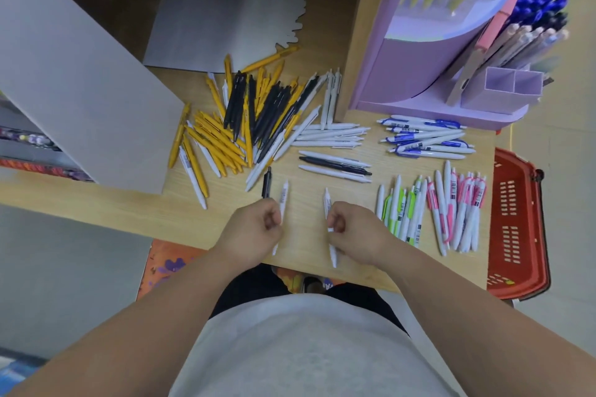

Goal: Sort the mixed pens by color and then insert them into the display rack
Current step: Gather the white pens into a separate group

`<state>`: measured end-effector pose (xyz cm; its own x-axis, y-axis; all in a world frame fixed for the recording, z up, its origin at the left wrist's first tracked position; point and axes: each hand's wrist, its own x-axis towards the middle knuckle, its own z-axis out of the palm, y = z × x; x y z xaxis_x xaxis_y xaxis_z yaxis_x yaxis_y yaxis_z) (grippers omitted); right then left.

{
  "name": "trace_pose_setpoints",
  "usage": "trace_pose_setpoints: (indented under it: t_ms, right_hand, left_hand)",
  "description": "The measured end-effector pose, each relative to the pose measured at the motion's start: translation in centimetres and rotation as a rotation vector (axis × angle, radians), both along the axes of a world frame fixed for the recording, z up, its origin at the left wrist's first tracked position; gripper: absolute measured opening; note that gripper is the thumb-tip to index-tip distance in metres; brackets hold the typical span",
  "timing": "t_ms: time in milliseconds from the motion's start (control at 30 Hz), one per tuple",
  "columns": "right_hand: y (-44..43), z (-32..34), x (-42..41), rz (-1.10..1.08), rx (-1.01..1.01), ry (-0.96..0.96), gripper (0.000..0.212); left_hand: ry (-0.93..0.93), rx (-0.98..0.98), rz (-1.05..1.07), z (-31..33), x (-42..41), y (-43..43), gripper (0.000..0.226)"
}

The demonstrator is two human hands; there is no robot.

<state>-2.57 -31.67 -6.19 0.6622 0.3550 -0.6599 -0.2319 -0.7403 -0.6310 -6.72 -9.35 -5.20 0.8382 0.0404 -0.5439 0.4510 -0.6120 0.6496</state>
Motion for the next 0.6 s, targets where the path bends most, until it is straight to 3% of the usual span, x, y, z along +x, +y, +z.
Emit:
trace_pose_setpoints:
  t_ms: [167, 300, 467, 600]
  right_hand:
    - [0.6, -0.5, -0.8, -0.077, -0.022, -0.036, 0.014]
    - [1.4, -0.7, -1.3, -0.157, -0.045, -0.106, 0.016]
    - [3.1, -0.7, -1.3, -0.218, -0.137, -0.146, 0.032]
    - [4.9, -0.3, -0.8, -0.235, -0.242, -0.164, 0.048]
  left_hand:
    - [0.011, 0.169, -0.16, -1.6, 1.0, -2.1, 0.016]
    - [-0.099, 0.384, -0.095, -1.4, 1.7, -1.3, 0.015]
    - [0.025, 0.441, -0.055, -1.8, 1.7, 0.8, 0.025]
    - [0.006, 0.426, -0.015, -2.1, 2.0, 2.3, 0.016]
